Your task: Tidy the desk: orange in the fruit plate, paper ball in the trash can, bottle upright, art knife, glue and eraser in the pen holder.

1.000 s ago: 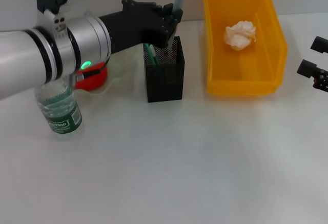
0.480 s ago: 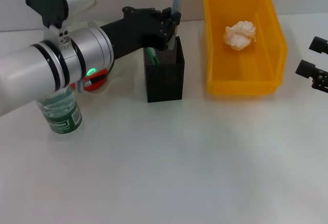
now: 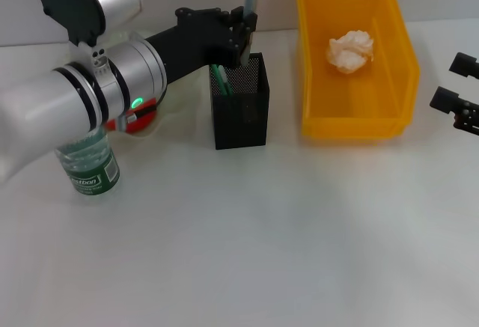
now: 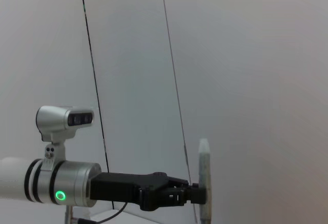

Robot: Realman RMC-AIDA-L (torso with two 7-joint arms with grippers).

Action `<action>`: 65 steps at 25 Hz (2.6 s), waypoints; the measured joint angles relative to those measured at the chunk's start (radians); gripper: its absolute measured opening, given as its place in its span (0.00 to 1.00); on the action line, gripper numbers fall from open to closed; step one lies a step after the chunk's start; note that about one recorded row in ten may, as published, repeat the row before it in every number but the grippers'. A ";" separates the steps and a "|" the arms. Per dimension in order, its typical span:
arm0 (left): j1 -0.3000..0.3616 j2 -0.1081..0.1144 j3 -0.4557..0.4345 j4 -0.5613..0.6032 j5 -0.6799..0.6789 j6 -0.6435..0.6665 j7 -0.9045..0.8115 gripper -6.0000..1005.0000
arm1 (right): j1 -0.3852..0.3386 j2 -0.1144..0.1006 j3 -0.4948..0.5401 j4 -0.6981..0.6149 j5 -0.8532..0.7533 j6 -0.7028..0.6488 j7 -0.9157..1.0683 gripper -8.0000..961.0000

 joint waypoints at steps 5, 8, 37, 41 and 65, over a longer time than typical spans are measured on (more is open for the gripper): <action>-0.012 0.000 0.006 -0.047 -0.075 0.000 0.075 0.20 | -0.001 0.000 0.000 0.000 0.000 -0.001 0.001 0.79; -0.012 0.000 0.006 -0.047 -0.075 0.000 0.075 0.20 | 0.001 0.000 0.000 0.000 0.000 -0.001 0.002 0.79; -0.036 0.000 0.021 -0.187 -0.189 0.015 0.184 0.29 | 0.005 0.001 -0.001 0.000 0.000 0.001 0.002 0.79; -0.030 0.000 0.020 -0.184 -0.189 0.020 0.186 0.42 | 0.006 0.001 -0.001 0.000 0.000 0.002 0.002 0.79; 0.300 0.019 -0.329 0.322 0.380 0.624 -0.183 0.83 | 0.045 -0.010 -0.030 -0.009 -0.080 -0.083 0.031 0.79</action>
